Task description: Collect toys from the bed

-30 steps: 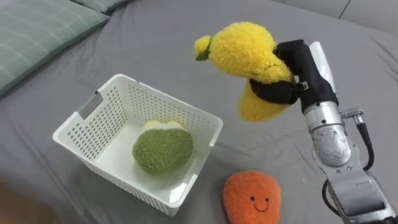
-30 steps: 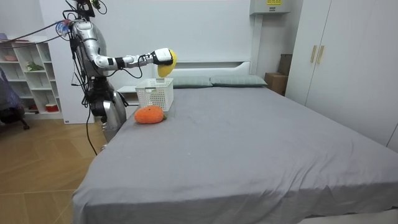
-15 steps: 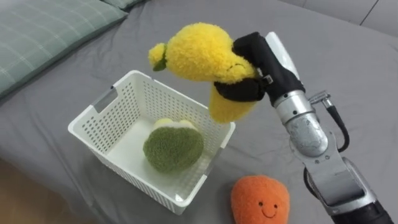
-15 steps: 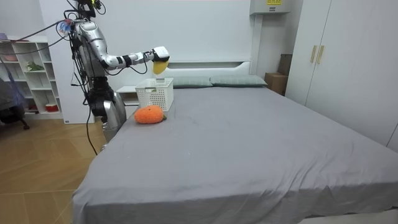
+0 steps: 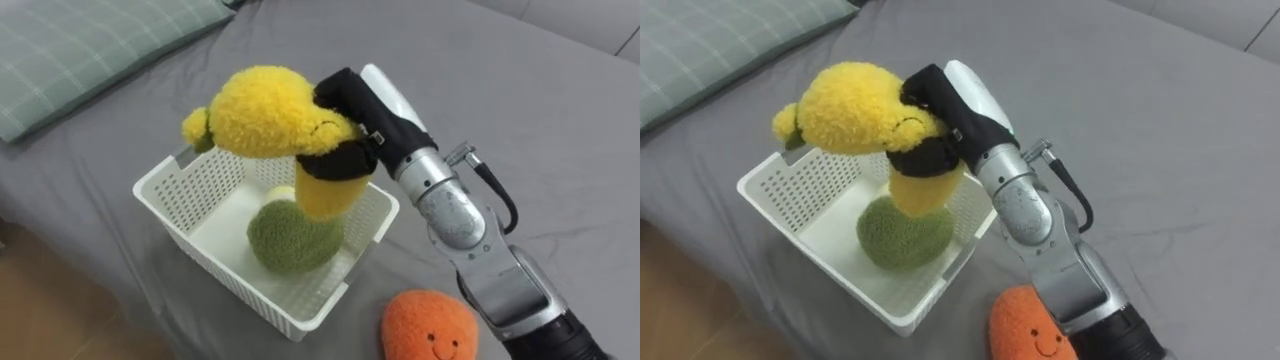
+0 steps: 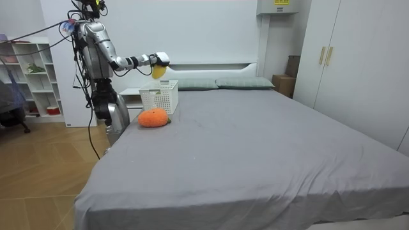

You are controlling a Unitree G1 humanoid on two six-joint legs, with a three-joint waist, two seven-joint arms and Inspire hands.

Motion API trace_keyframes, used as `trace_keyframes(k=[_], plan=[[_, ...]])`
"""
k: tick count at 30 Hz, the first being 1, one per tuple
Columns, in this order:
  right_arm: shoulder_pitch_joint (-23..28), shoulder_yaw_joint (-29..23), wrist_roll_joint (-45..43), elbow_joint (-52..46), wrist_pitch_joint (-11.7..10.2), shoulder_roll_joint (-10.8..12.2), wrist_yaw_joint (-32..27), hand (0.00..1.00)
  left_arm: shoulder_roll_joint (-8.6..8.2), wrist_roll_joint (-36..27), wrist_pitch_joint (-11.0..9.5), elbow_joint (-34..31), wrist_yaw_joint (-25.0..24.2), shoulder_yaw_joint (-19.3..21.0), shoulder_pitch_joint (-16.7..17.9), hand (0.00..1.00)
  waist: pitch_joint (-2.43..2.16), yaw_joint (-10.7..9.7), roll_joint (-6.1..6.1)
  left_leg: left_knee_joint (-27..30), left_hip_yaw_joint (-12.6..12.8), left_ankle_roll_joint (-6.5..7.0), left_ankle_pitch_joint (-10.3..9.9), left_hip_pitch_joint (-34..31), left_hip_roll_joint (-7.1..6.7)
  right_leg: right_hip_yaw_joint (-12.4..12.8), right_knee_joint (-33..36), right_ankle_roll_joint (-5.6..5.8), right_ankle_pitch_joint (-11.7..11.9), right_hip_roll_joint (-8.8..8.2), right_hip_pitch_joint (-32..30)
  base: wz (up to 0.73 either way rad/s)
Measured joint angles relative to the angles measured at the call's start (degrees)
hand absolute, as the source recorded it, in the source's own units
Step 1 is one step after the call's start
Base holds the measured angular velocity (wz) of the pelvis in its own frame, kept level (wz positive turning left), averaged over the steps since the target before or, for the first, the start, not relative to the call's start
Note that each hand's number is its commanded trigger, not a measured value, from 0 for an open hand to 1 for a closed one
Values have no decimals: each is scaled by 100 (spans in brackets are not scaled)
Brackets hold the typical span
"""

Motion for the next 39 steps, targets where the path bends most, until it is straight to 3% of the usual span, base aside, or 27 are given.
trace_keyframes(k=[2, 10, 23, 39], plan=[[-1, 0, -19, 61, 19, 1, 28, 0, 0, 11, 47, 0, -9, 0, 7, 0, 2, 13, -9, 15, -20, 2, -2, -19, -8, -19, 0, 4, -3, 0, -1, 7], [-1, 0, -295, 401, 177, 15, 52, 0, -6, 93, 204, 1, -42, -1, 1, 0, 18, 20, 2, 42, -41, 19, -18, -92, -20, -60, 12, 10, -5, 1, -37, 1], [-1, 11, -305, 400, 174, 21, 109, 0, -18, 130, 201, -34, -36, -5, -48, 0, 39, 22, 43, 75, -20, 22, -16, -106, -19, -1, 12, 11, -6, 5, -72, 0], [0, 5, -190, 400, 174, 17, 96, 0, -73, 133, 204, -46, 12, -101, -68, 0, 27, 8, 53, 90, -20, 22, -16, -106, -19, -5, 13, 11, -5, 6, -61, 0]])
